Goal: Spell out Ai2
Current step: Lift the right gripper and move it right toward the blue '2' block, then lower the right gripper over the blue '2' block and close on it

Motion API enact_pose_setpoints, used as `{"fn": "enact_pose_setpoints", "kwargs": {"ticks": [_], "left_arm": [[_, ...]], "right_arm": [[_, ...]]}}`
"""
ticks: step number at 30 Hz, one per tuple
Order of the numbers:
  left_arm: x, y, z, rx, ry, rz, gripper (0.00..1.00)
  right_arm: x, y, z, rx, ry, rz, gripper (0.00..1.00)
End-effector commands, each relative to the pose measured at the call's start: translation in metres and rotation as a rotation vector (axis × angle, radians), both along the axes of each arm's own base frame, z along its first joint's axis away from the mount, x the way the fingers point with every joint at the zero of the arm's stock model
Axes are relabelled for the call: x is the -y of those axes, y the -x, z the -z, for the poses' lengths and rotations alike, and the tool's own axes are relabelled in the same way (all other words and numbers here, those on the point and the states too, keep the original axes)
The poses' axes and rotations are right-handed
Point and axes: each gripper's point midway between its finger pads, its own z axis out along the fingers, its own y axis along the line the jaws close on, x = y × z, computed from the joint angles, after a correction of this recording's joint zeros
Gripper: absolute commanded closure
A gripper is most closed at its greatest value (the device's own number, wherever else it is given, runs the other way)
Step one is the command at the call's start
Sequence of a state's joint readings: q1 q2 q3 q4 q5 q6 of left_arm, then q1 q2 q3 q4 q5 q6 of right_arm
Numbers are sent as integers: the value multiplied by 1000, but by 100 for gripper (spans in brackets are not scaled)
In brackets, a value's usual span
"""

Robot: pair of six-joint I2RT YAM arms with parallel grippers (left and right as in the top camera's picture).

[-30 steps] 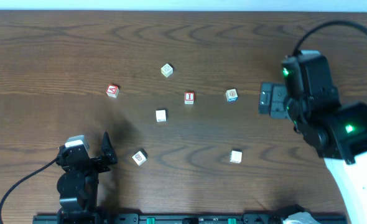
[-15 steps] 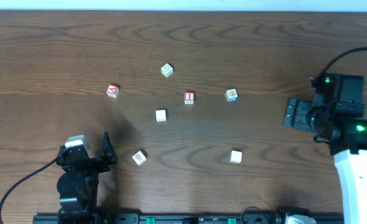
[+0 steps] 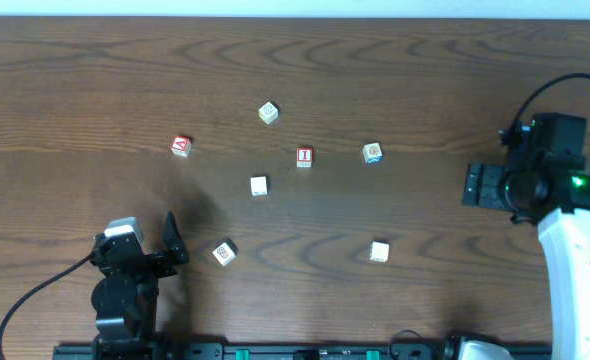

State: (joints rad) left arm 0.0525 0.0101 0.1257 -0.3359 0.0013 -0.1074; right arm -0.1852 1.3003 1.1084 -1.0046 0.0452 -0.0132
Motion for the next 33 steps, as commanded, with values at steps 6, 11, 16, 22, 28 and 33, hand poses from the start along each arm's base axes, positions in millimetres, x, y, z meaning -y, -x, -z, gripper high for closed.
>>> {"fn": "enact_pose_setpoints", "kwargs": {"ticks": [6, 11, 16, 22, 28, 33], "left_arm": [[1, 0, 11, -24, 0, 7, 5], [1, 0, 11, -24, 0, 7, 5], [1, 0, 11, -24, 0, 7, 5], [1, 0, 11, -24, 0, 7, 5], [1, 0, 11, -24, 0, 7, 5], [1, 0, 11, -24, 0, 7, 5]], "right_arm": [[12, -12, 34, -92, 37, -14, 13], [27, -17, 52, -135, 69, -4, 13], [37, -23, 65, -154, 75, -15, 10], [26, -25, 76, -163, -16, -133, 4], [28, -23, 88, -175, -88, -169, 2], [32, -23, 97, -199, -76, -200, 2]]}}
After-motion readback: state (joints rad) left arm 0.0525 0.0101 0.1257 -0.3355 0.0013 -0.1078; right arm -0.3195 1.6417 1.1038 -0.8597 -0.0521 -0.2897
